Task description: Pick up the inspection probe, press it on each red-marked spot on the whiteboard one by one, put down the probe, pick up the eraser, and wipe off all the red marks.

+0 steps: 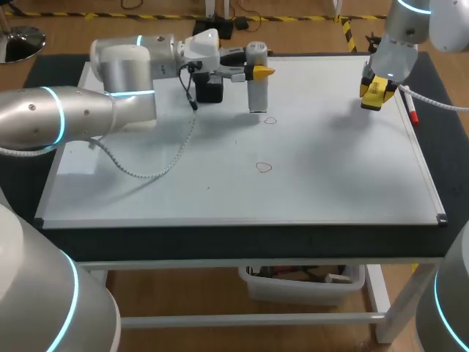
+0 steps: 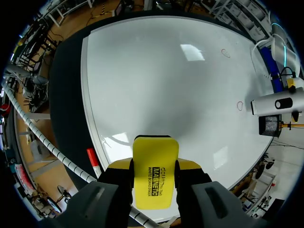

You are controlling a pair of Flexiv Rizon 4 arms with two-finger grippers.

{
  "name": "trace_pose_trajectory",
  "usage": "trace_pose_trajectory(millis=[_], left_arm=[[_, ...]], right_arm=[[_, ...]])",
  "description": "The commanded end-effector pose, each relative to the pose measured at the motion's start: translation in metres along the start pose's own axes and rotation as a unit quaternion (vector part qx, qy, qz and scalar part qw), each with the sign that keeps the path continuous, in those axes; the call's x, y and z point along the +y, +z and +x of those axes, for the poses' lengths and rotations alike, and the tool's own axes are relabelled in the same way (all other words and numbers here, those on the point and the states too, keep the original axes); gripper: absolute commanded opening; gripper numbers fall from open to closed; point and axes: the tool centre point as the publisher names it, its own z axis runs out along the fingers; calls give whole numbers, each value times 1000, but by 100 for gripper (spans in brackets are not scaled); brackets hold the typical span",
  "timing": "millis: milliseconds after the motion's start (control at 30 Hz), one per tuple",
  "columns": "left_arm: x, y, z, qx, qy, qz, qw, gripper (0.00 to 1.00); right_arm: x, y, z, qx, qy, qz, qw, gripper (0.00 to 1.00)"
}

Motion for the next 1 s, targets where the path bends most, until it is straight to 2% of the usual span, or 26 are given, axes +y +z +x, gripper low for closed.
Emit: trace_pose_trajectory(millis=[33, 333, 733, 1000], left_arm=[[-16, -29, 22, -38, 4, -9, 999, 0], [-25, -81, 34, -75, 11, -11, 997, 0], [-29, -159, 49, -128, 10, -17, 992, 0], [-30, -194, 50, -145, 10, -17, 989, 0]], right_arm=[[-1, -1, 0, 2, -1, -1, 1000, 0], [-1, -1, 0, 2, -1, -1, 1000, 0], [-1, -1, 0, 2, -1, -1, 1000, 0], [-1, -1, 0, 2, -1, -1, 1000, 0]])
